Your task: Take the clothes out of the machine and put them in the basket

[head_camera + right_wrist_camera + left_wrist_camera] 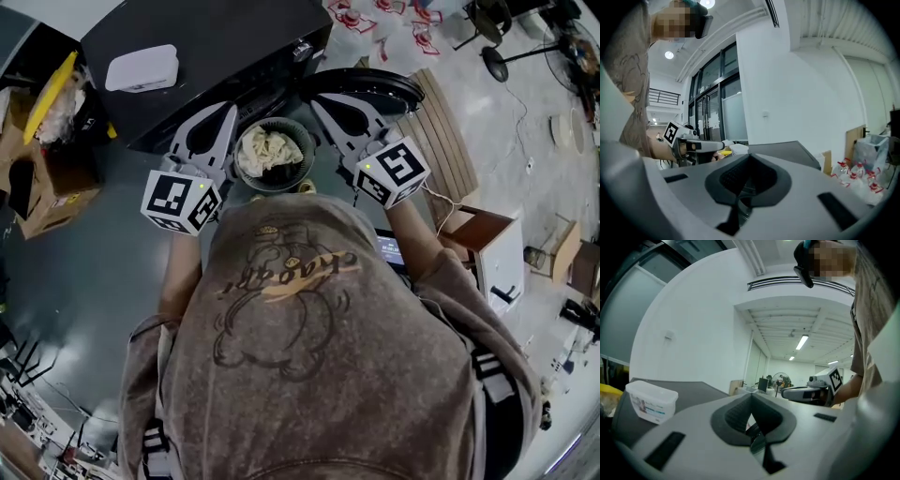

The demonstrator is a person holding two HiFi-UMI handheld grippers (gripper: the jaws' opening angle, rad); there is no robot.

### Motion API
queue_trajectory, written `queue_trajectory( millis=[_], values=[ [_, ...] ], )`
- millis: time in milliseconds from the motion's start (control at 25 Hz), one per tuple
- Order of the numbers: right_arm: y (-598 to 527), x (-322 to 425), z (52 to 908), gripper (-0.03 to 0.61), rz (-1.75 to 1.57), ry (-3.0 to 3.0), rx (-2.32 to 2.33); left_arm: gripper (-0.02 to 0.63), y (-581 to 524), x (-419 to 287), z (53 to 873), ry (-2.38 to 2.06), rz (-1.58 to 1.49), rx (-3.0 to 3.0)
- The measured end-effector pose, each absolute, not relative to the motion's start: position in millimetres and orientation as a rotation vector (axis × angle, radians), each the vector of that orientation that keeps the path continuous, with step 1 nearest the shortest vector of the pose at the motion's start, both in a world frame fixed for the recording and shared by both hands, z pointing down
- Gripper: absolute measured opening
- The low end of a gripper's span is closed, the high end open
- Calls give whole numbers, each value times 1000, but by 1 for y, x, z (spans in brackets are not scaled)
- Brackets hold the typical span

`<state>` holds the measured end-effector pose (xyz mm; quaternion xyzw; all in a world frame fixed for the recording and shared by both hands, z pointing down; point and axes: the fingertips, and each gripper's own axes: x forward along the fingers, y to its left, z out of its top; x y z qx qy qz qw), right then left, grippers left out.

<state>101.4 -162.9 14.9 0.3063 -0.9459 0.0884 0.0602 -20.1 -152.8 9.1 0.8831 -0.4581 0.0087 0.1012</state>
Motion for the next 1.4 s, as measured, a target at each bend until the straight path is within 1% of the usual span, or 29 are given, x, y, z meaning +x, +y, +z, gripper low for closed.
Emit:
queue_trajectory(
  millis=[320,640,1080,1400],
  values=[
    [-177,107,23,-5,303,-2875,996,8,-160,-22,17,-1414,12,2547],
    [-188,106,21,-5,312,-2879,1014,8,-167,-21,5,-1467,-46,2502],
    [-185,100,23,-6,314,-2876,954,8,-160,-26,15,-1489,-15,2449],
    [-177,112,27,-6,323,-2862,950,8,-152,-15,16,-1474,3,2451]
  ],
)
